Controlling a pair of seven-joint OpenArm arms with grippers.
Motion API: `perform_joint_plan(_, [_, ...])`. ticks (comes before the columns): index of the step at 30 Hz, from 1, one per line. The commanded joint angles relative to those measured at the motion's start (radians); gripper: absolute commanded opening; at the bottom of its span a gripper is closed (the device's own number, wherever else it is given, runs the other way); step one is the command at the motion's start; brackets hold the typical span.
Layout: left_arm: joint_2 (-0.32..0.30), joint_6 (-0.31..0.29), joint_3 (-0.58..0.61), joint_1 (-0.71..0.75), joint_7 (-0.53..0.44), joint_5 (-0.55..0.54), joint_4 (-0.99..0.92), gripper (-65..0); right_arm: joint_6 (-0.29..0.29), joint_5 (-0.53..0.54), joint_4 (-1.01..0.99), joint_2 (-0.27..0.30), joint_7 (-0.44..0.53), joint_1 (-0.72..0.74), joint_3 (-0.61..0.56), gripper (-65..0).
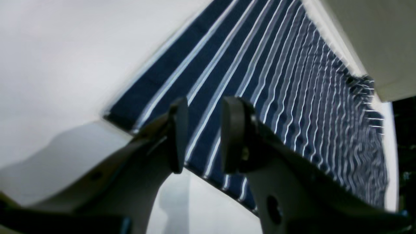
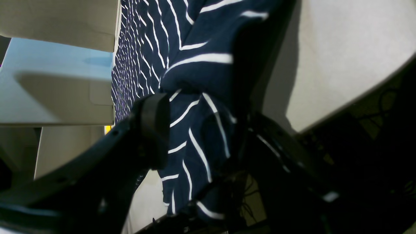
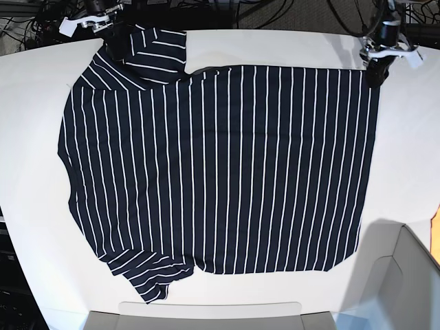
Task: Fold the T-shirt properly
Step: 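Lower the left gripper to the opposite corner of that edge and grasp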
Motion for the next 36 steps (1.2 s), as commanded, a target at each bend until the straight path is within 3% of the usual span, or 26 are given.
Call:
perform_joint_plan(1, [-0.009,-0.008,-0.03,-0.011,0.01,-0.016,-0.011,-46.6,-0.035,-0.006,-0.009,0.008,-0.012,-0.014,0.003,-35.8])
perform_joint_plan(11, [-0.011,-0.008,-0.133,-0.136,0.153,-0.017,-0.212,-46.6,-0.035,-0.006,-0.011,0.008,-0.012,-0.001,0.002,-35.8])
perform_joint_plan(24, [-0.009,-0.008,-0.123,-0.134,0.163,-0.016,-0.264,-46.6,-0.035,-0.006,-0.003,0.008,-0.012,-0.001,0.002,-35.8])
perform_joint_plan(33, [-0.014,-0.008,-0.044,-0.174,0.163,-0.013,-0.267,-46.6,-0.035,-0.006,-0.003,0.008,-0.012,-0.001,0.0,-35.8])
perform_joint_plan(36, [-0.011,-0.008,-0.044,-0.177,0.163,0.032,-0.266,-46.6,-0.035,-0.006,-0.003,0.008,-0.012,-0.001,0.0,-35.8])
